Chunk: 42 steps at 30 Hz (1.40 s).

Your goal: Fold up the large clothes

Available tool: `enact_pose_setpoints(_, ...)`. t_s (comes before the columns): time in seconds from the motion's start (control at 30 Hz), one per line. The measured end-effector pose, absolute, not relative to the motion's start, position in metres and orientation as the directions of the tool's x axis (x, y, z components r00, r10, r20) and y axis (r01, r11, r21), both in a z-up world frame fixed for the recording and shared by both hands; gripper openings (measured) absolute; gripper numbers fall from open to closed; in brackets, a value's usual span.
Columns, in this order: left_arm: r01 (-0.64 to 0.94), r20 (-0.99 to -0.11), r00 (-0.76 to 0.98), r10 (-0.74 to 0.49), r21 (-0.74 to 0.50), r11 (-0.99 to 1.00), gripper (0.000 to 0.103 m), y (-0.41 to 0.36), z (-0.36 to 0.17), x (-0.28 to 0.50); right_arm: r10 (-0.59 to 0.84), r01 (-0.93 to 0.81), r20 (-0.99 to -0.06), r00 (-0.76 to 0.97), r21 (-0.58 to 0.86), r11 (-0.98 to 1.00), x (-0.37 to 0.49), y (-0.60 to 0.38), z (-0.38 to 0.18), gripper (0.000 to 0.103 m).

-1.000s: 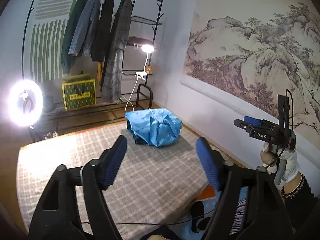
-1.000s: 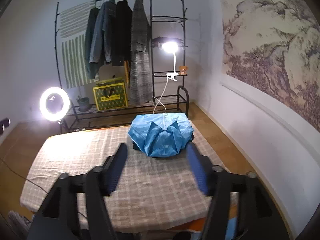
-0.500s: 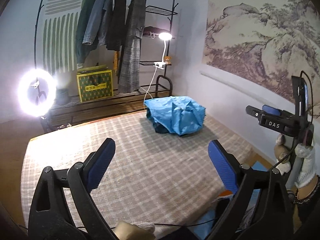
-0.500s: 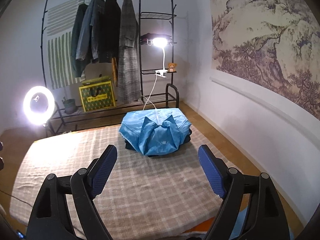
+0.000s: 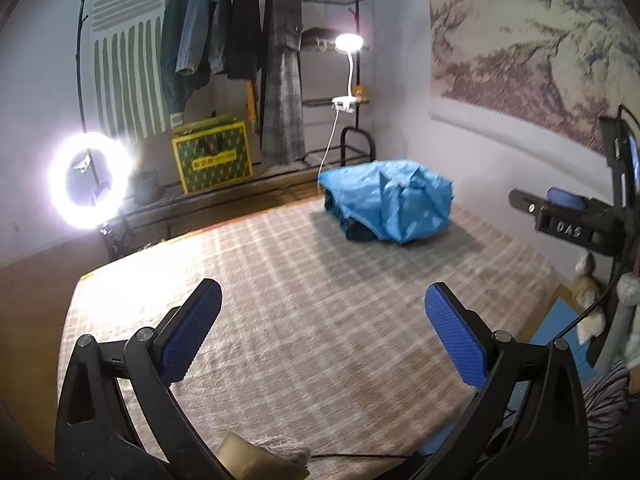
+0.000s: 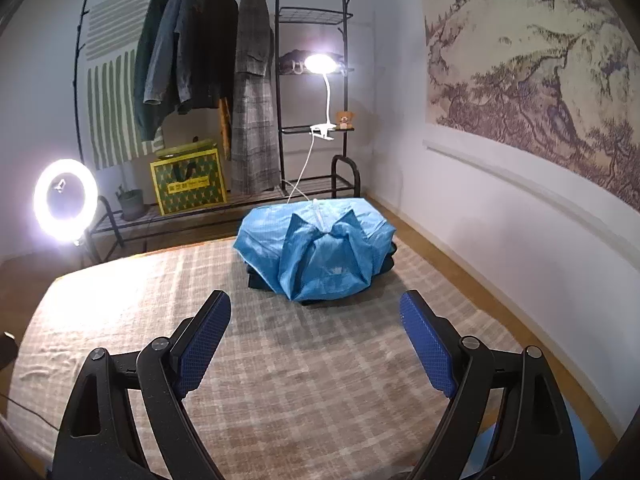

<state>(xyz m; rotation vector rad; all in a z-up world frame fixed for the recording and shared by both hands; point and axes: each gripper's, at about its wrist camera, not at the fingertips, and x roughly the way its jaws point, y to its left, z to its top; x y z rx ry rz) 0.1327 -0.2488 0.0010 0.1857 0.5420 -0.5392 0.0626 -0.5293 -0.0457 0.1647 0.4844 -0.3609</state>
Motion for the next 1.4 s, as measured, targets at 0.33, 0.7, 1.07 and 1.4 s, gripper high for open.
enact_pose_setpoints(0.33, 0.486, -0.587, 0.719, -0.372, 0.043, 0.873, 0.103, -0.244, -0.037, 0.146, -0.312, 0.393, -0.559, 0.768, 0.027, 0.919, 0.088, -0.529, -0.083, 0.087)
enact_pose_setpoints(0.7, 0.459, -0.603, 0.716, -0.351, 0.027, 0.888, 0.103, -0.236, -0.044, 0.153, -0.293, 0.388, -0.577, 0.762, 0.045, 0.921, 0.094, -0.527, -0.091, 0.087)
enact_pose_setpoints(1.07, 0.451, -0.597, 0.724, -0.346, 0.029, 0.892, 0.103, -0.233, -0.043, 0.151, -0.298, 0.406, -0.585, 0.754, 0.06, 0.912, 0.095, -0.532, -0.092, 0.087)
enact_pose_setpoints(1.4, 0.452, -0.595, 0.724, -0.349, 0.028, 0.891, 0.103, -0.232, -0.042, 0.151, -0.298, 0.403, -0.582, 0.756, 0.057, 0.913, 0.097, -0.531, -0.093, 0.087)
